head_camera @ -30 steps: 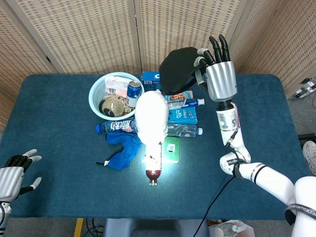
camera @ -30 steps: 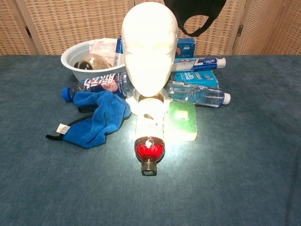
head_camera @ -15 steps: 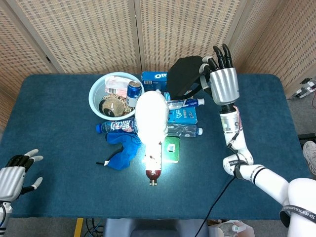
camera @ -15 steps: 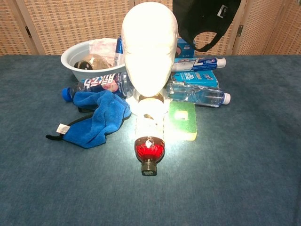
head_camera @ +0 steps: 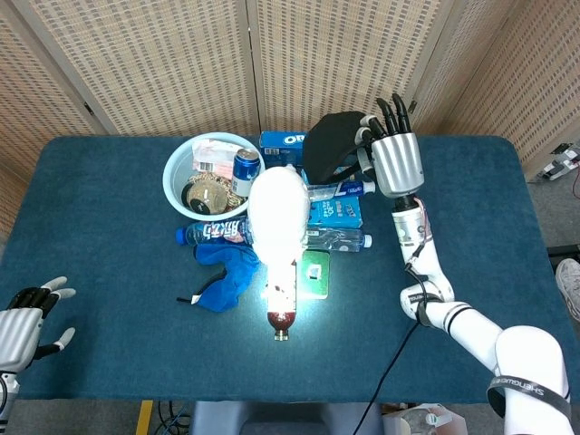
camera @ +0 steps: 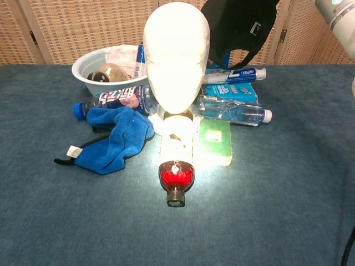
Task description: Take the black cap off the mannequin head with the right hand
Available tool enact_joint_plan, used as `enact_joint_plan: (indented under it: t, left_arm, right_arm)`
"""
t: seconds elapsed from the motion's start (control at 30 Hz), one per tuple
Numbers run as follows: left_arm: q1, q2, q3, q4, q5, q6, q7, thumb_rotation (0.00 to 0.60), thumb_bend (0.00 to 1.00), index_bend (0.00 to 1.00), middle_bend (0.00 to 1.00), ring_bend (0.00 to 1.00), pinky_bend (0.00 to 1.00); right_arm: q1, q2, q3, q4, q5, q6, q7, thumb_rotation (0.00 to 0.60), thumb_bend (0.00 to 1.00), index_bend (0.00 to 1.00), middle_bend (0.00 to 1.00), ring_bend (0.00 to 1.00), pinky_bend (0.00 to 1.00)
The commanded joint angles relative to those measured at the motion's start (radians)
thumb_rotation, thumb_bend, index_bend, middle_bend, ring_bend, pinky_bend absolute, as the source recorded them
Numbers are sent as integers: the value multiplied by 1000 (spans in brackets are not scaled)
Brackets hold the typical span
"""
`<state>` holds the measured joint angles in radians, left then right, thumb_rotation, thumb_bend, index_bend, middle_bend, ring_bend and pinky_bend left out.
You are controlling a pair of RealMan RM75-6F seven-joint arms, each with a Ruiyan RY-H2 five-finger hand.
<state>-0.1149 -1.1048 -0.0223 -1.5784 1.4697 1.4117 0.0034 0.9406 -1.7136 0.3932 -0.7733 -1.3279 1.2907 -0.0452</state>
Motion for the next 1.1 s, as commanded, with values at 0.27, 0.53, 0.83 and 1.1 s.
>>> enact_joint_plan:
  t: [0.27, 0.53, 0.83, 1.1]
  left_arm:
    - [-5, -4, 2, 6, 2, -10, -7, 600, 228, 288, 168, 219, 148]
    - [-8, -2, 2, 6, 4, -14, -8, 600, 228, 288, 168, 219, 148]
    - [-7, 2, 8, -7, 7, -16, -3, 600, 228, 288, 168, 219, 148]
    - [-2, 4, 11, -10, 6, -12, -3, 600, 228, 288, 168, 219, 148]
  right_arm:
    - [-59, -43, -86, 47, -82, 107, 71, 600, 491, 599, 361, 115, 0]
    - [-131, -36, -153, 13, -132, 169, 74, 600, 491, 599, 352, 115, 0]
    - [-212, 5, -211, -129, -170, 206, 3, 600, 463, 458, 284, 73, 0]
    - [-279, 53, -252, -268, -185, 209, -70, 600, 180, 284, 199, 6, 0]
